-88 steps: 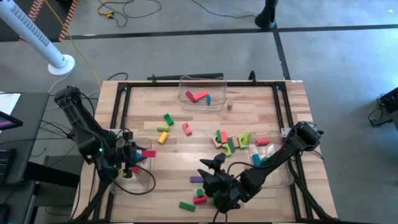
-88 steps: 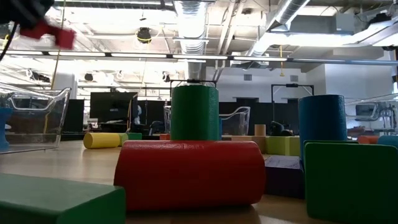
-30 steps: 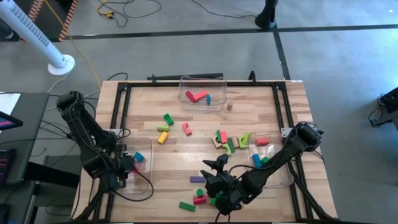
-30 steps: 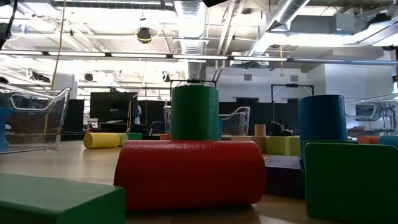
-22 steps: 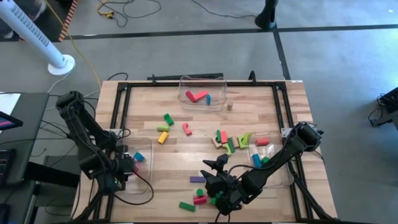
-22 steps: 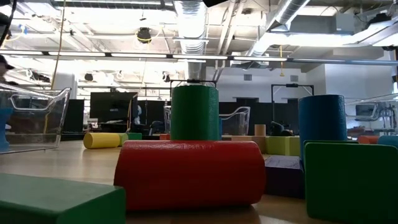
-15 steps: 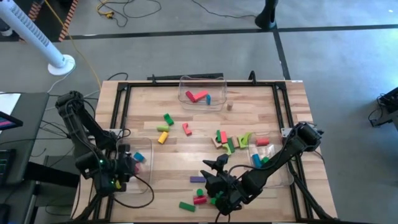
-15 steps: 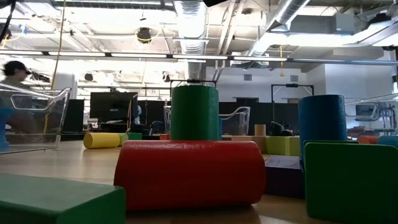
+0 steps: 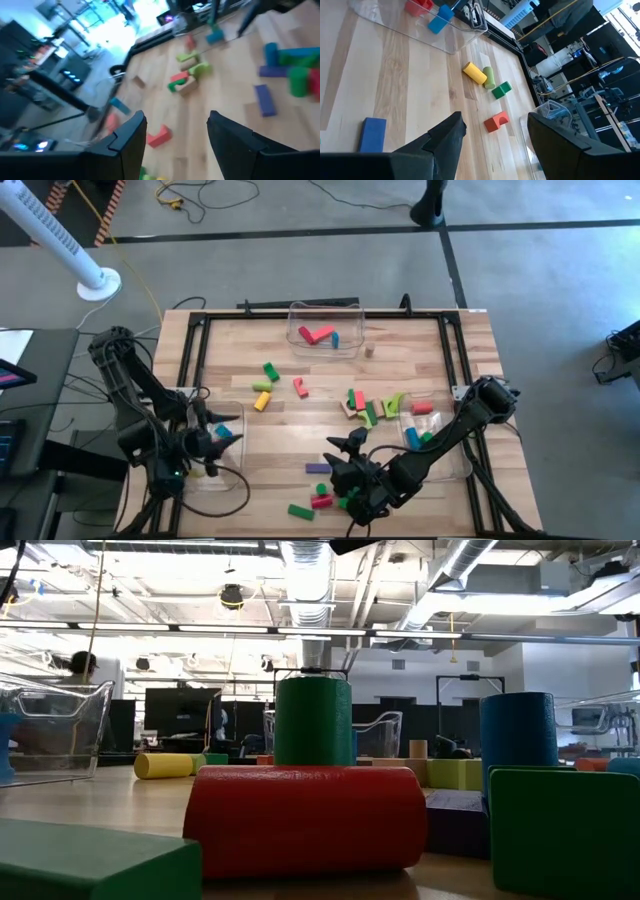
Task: Sort blocks by size
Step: Put the blue rectangular block into the top transparent bin
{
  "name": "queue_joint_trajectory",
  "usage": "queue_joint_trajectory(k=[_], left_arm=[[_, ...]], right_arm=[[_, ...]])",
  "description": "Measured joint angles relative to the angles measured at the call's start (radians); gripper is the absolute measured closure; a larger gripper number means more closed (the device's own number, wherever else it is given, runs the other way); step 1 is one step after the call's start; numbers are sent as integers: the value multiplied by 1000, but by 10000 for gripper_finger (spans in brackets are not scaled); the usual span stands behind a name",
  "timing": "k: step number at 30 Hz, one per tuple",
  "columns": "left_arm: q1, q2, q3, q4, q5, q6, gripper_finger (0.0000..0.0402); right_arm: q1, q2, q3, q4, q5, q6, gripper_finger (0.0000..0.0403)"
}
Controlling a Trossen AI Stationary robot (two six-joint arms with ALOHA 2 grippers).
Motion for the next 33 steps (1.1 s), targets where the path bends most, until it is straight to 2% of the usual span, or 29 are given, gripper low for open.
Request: queue_joint_trajectory(k=[9,13,18,25,33], left_arm=[[90,1,-66,6,-16,-54,200],[133,1,-106,38,-21,-54,200],[181,1,-143,124,-63,9,200],[211,1,-197,287,-75,182,200],[224,1,-200,344,-67,270,200]], right_arm=[[-9,0,0,-65,5,4,147],[-25,0,0,-136,60,60,147],[-45,0,0,-296,153,190,148],[-65,0,0,-494,155,372,149],[-102,-1,-5,-731,197,562,149]])
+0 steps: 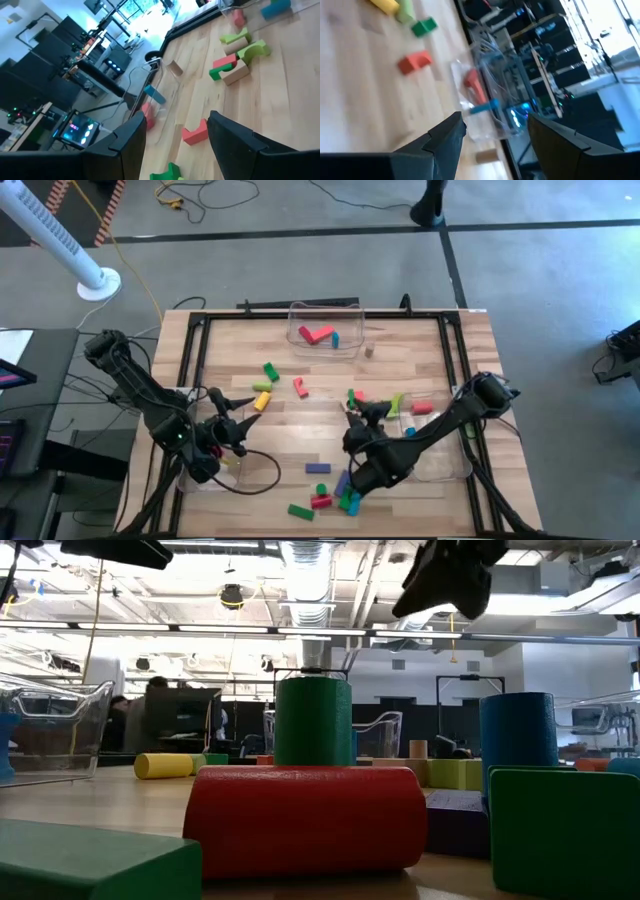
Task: Sort blocks by size
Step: Put the blue rectangular block into the top transparent bin
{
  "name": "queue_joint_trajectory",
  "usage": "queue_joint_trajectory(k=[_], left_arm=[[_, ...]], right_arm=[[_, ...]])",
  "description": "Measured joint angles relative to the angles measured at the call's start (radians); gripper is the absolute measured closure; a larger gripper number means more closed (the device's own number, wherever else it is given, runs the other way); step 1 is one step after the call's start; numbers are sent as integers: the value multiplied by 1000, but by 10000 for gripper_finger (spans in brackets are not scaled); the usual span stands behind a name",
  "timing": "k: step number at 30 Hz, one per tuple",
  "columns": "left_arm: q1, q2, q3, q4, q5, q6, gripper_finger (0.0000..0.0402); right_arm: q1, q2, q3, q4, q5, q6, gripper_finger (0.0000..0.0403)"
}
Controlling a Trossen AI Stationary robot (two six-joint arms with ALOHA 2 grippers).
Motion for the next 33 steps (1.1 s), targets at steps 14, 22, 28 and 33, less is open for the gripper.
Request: queue_joint_trajectory(k=[14,22,28,33], left_arm=[[42,0,0,108,103,176,200],[92,0,0,124,194,206,200],[97,0,0,125,221,227,200],[97,0,0,125,237,249,200]], right_arm=[[-145,0,-94,-156,-5,108,149],[-217,-1,-149,444,-306,-398,149],[-231,1,-198,920,-738,-732,149],[-254,1,-200,977,-759,-824,149]])
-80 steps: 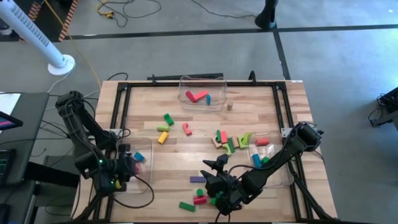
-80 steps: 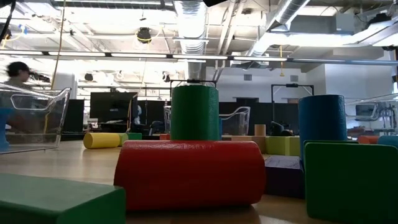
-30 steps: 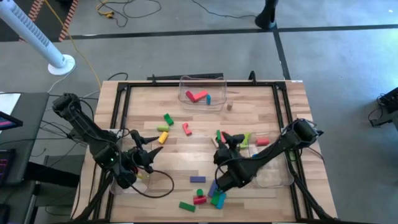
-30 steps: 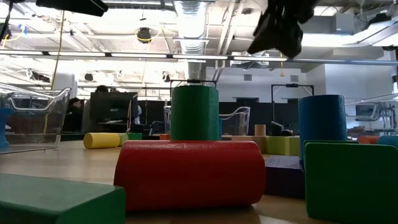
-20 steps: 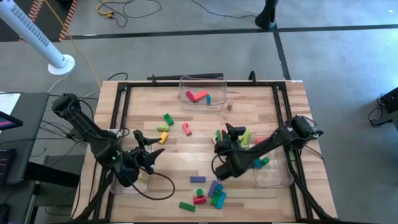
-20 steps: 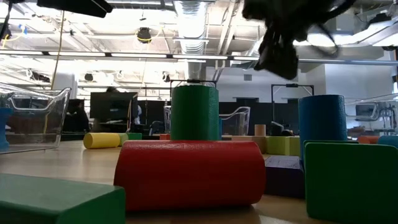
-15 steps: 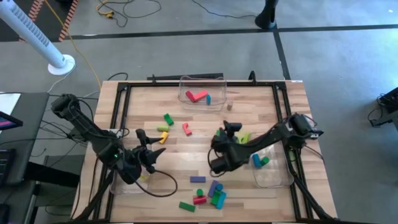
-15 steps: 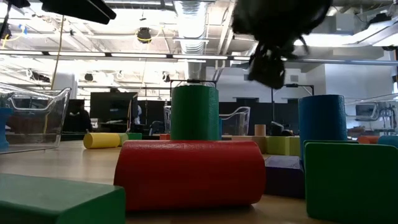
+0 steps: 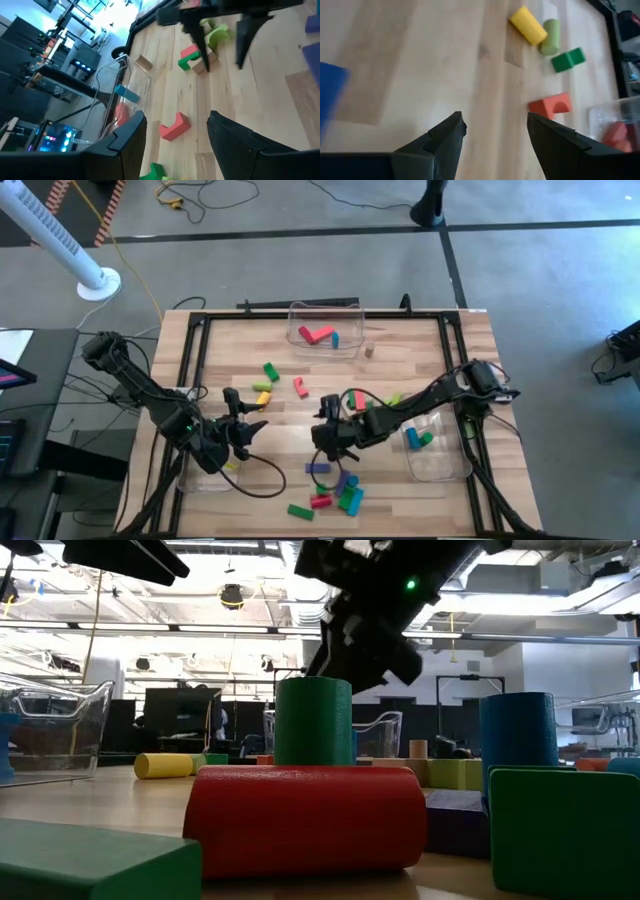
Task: Sort blocks by size
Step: Put the blue rectangular block into the top transparent bin
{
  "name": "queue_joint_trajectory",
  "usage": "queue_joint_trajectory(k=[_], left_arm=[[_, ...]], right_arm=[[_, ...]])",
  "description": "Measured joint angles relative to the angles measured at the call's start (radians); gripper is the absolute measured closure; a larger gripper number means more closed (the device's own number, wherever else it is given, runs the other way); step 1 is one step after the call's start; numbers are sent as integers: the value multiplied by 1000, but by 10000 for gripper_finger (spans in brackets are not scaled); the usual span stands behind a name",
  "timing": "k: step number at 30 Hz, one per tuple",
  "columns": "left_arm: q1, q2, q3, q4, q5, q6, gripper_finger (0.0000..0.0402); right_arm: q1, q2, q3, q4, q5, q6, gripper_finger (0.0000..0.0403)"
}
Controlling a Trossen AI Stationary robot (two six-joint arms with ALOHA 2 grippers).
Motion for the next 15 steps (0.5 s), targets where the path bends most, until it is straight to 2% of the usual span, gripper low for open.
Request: queue_joint_trajectory(k=[3,7,12,15], left_arm=[[8,0,0,0,0,8,200],[29,0,0,0,9,15,200],[70,0,0,5,53,43,200],[95,0,0,9,56,63,200]], right_arm=[[-33,0,0,-4,-11,-8,149],[-78,-14,0,1,-91,-14,149],[-115,-73,0,21,-201,-65,149],[-129,-122,0,11,-213,-95,149]])
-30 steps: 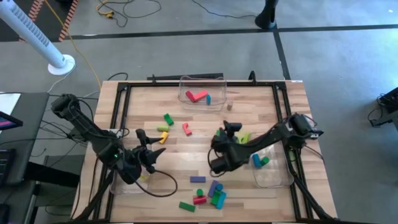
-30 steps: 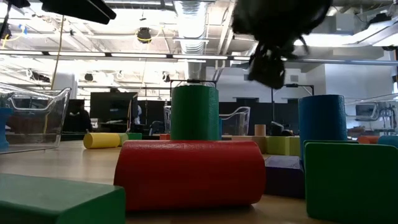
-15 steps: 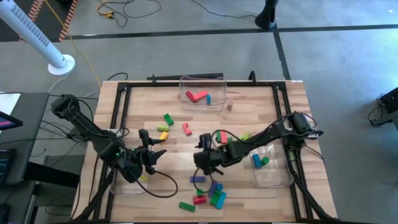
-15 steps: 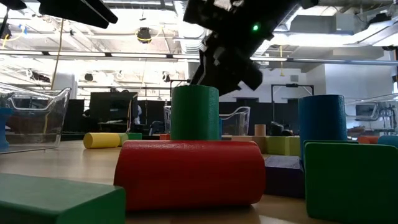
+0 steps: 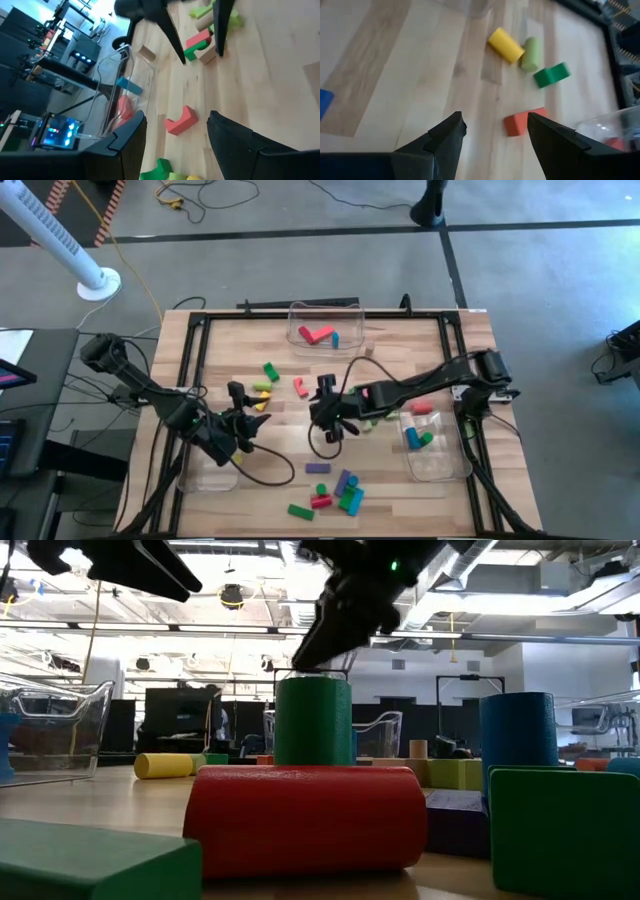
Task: Sort blocks by size
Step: Put the blue rectangular block into the top transparent bin
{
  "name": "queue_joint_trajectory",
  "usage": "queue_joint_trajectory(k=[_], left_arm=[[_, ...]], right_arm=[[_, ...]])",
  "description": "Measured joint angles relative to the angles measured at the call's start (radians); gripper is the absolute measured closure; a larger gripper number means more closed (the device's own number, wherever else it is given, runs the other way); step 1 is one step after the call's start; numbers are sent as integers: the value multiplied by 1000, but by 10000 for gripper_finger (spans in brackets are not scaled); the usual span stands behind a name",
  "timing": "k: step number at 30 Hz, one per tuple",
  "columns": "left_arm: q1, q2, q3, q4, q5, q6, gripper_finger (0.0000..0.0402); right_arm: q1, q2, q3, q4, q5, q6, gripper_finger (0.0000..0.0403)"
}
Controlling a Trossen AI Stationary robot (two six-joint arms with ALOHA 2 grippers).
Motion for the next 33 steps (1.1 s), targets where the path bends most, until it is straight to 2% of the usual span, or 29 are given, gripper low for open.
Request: queue_joint_trajectory(k=[7,11,15,22,26,30,33], left_arm=[[55,0,0,67,103,73,200],[86,-1,-1,99,157,103,200],[124,-31,-60,205,196,155,200],[235,-198,-264,525,384,206,200],[288,-272,-332,634,529,173,200],[295,-249,-338,624,623,128,200],[279,-215,-338,623,643,113,200]], right_arm=[[-33,-169,0,-122,-24,-7,149],[-33,-308,-62,-131,-24,0,149],[-33,-480,-184,-104,-26,52,149],[-6,-717,-465,26,-23,201,149],[57,-758,-573,119,-14,251,149],[129,-745,-631,224,-13,274,149],[183,-712,-642,293,-9,278,149]])
